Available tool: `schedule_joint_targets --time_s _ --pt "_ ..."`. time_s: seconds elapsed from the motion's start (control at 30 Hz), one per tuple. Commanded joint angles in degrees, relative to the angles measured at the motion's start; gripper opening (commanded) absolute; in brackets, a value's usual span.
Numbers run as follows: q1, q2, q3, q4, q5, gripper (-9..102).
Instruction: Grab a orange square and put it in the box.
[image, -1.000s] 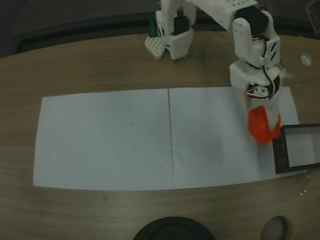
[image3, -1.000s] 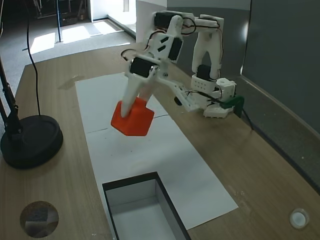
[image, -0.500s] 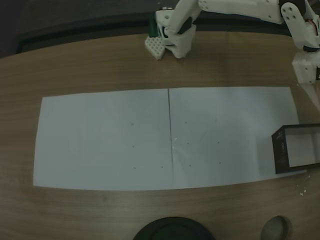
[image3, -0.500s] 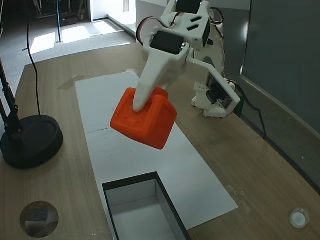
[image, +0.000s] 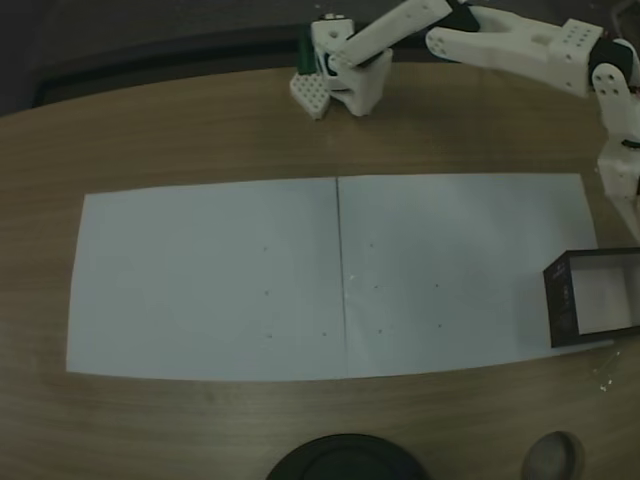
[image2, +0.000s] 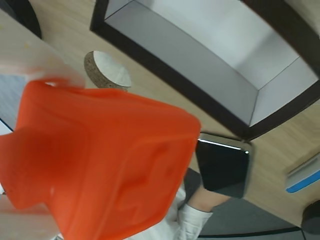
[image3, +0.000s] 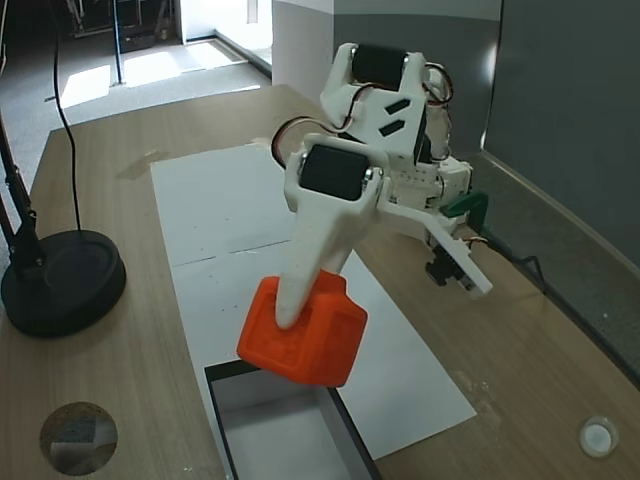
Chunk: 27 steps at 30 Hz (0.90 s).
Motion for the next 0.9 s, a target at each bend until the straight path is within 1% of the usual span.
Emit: schedule_joint_targets --time_s 0.0,0.23,0.5,0.57,0.73,0.87 --pt "-0.70 1.58 -4.75 -0.88 0.35 3" --pt "-2.64 -2.29 -4.75 -0.79 0.53 3" --pt "-1.93 -2.90 -4.75 -1.14 0.44 4" --pt "-1.85 -2.90 -4.75 -0.97 0.44 7" --pt "-1.41 -2.90 -4.75 -0.70 0.44 23" --pt "-1.41 -2.90 -4.75 -0.70 0.44 24"
